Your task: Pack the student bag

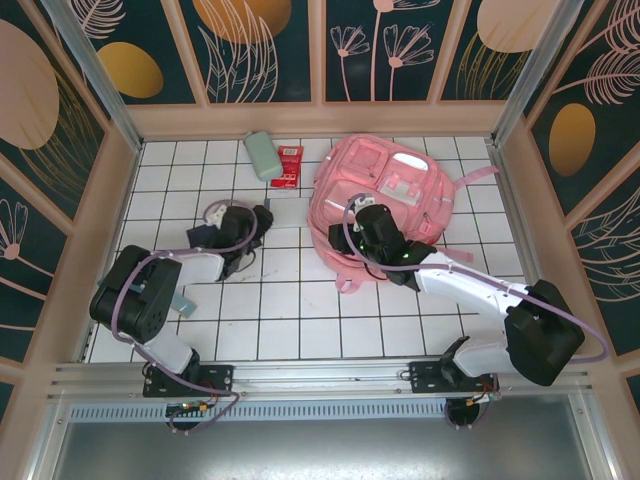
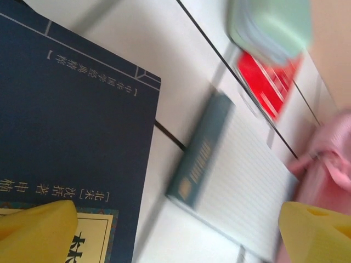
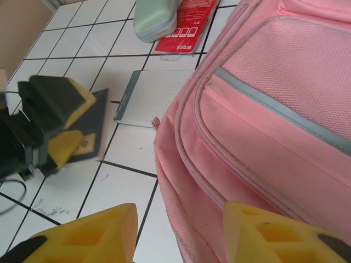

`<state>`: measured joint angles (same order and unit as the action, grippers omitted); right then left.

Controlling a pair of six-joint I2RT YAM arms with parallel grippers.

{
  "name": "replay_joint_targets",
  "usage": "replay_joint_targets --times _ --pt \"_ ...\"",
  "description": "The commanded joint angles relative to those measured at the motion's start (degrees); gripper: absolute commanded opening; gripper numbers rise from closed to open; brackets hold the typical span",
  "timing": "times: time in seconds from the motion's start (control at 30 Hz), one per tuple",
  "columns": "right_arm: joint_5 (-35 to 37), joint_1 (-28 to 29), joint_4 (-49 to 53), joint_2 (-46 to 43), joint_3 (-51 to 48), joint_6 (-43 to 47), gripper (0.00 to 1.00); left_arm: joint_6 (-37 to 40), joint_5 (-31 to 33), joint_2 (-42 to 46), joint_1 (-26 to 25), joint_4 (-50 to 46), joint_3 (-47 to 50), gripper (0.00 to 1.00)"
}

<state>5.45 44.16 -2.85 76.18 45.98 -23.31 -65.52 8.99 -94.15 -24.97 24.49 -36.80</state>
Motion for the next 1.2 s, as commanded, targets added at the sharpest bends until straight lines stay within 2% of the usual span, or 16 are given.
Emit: replay_joint_targets --times 0.0,0.27,0.47,0.67,0.8,0.97,1.17 --pt "-1.2 0.6 -1.9 1.1 1.4 -0.5 0.45 -8.3 -4.2 -1.4 -5.8 -6.7 4.1 0.94" --pt "-3.2 2.0 -3.2 5.3 4.8 0.4 0.45 -12.2 1.8 12.0 -13.0 -12.5 10.9 0.95" --pt "-4.3 3.7 -3.8 10.6 9.5 1.3 0.44 -13.8 4.2 25.3 -14.1 -19.0 17.7 0.95" --pt "-9.7 5.6 -5.4 17.6 14.8 2.0 0.39 -13.5 8.2 36.1 -14.1 -27.1 19.1 0.97" --pt "-13.5 6.4 -5.8 23.1 18.3 2.2 0.38 -17.6 8.8 39.1 -14.1 -31.4 20.8 0.94" --pt "-18.4 7.6 -4.9 30.6 23.2 2.9 0.37 -20.7 11.2 41.9 -14.1 -41.4 20.2 0.95" --pt "-21.2 8.0 -3.2 39.7 29.6 3.9 0.34 -23.3 11.1 45.4 -14.1 -43.4 22.6 0.95"
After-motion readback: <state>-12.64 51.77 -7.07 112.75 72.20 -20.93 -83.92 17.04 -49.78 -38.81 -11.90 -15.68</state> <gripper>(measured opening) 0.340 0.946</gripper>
